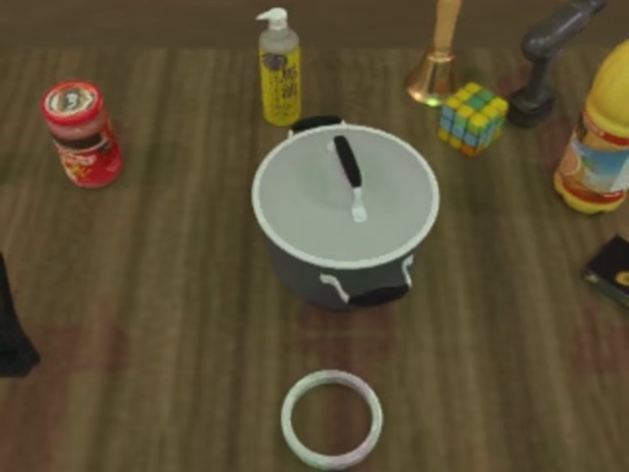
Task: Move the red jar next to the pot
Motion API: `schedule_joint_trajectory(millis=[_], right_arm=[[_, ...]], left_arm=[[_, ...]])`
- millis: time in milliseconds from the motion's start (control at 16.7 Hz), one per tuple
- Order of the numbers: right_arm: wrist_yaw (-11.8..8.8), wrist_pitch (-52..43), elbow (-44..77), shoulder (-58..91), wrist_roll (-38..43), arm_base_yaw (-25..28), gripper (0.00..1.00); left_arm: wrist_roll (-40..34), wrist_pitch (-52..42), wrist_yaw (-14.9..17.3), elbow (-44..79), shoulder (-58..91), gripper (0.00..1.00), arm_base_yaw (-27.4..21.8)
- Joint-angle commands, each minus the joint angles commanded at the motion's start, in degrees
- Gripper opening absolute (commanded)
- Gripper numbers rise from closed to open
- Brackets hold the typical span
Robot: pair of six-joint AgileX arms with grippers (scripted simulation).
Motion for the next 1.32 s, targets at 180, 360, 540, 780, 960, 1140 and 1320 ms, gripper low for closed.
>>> schedule_joint_trajectory(millis=[180,360,540,780,960,1140,1320], right_arm=[[0.0,0.0,0.0,0.0,0.0,0.0,1.00],[0.0,0.0,0.0,0.0,0.0,0.0,1.00],[0.0,0.0,0.0,0.0,0.0,0.0,1.00],[0.0,0.0,0.0,0.0,0.0,0.0,1.00],[0.0,0.0,0.0,0.0,0.0,0.0,1.00],[0.0,0.0,0.0,0.0,0.0,0.0,1.00],[0.0,0.0,0.0,0.0,0.0,0.0,1.00]], left_arm=[[0.1,-0.3,0.1,0.3,0.5,1.00,0.0],[1.1,-3.7,0.8,3.9,5.2,1.00,-0.2],[3.3,-9.9,2.1,11.2,14.4,1.00,-0.5],[7.6,-20.9,4.2,26.2,31.9,1.00,-0.9],[11.8,-30.0,5.7,41.0,47.5,1.00,-1.0],[16.5,-39.3,6.9,58.3,64.0,1.00,-1.0],[21.4,-48.3,7.9,77.0,80.6,1.00,-0.9]])
